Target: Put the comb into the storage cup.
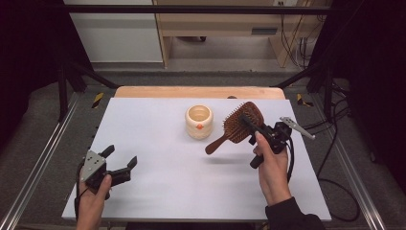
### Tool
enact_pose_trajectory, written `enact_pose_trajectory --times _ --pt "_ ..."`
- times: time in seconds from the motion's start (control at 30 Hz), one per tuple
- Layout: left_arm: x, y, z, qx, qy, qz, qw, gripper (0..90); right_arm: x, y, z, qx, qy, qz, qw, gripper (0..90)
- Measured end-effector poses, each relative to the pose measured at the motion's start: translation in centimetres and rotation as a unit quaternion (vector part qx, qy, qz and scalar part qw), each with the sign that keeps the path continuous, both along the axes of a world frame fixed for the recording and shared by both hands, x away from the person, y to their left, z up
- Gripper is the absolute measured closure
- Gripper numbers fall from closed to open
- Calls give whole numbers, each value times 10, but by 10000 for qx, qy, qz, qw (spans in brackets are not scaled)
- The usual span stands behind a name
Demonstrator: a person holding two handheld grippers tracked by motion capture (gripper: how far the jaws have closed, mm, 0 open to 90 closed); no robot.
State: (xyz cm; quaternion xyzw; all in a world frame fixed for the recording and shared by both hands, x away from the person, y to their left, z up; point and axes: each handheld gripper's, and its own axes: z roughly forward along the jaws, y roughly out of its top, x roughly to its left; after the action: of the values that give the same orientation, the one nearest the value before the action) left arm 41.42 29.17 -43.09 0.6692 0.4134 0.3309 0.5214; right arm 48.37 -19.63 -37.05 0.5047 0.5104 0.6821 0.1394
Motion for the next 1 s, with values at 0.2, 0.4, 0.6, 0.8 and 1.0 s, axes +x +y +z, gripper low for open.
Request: enact_pose_trajectory --times 0.2,0.4,0.6,0.8,1.0 --pt "2 8 -3 -105 70 81 9999 84 10 -2 11 -95 90 -13 9999 514" --pt "2 8 -5 -71 86 115 9999 79 17 -5 28 -241 43 -51 9997 515" --pt "2 9 -7 -113 134 104 9998 77 23 -6 45 -424 2 -73 9991 514" --pt "3 9 -8 -97 136 123 9998 72 28 -5 60 -512 -54 -76 9986 514" --pt "3 9 -9 -69 147 111 9998 69 33 -5 70 -551 -68 -105 9984 514"
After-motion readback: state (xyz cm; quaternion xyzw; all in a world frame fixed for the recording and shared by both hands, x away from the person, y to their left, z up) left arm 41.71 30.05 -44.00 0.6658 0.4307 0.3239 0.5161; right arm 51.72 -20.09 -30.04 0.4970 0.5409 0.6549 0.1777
